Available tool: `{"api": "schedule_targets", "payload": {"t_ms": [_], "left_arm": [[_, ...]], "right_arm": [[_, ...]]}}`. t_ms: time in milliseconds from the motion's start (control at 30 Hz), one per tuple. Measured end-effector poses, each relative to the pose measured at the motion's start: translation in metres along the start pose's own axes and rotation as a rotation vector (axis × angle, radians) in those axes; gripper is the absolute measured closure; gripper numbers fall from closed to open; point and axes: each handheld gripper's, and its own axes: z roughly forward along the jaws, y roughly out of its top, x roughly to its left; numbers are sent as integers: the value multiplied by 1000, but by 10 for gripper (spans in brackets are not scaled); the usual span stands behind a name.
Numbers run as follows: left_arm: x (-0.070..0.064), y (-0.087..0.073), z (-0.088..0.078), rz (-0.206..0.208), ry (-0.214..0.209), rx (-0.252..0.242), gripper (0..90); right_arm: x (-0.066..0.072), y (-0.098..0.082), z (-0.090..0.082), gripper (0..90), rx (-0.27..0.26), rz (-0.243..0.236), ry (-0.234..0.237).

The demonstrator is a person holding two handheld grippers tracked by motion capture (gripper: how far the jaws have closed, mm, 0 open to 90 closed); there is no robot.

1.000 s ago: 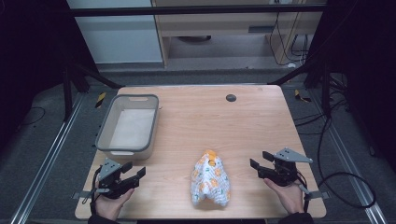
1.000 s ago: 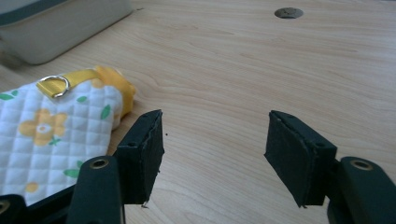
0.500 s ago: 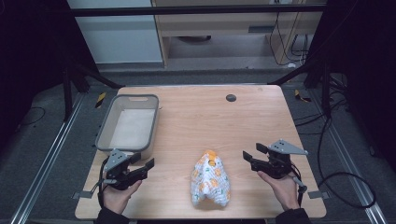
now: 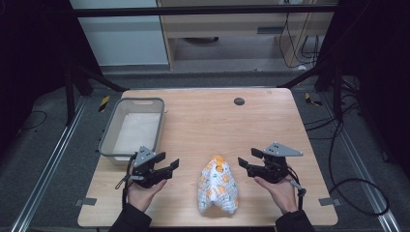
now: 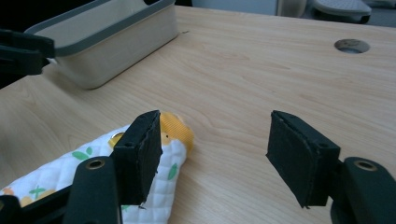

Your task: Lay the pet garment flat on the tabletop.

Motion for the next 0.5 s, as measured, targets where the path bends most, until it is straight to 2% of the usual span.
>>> {"api": "schedule_targets", "payload": {"t_ms": [367, 500], "left_arm": [[-18, -5, 30, 43, -55, 81, 364], [-21, -9, 36, 44, -68, 99, 363]], "right_arm": [[7, -14, 12, 346, 57, -9, 32], [9, -19, 17, 344, 82, -16, 39]]}}
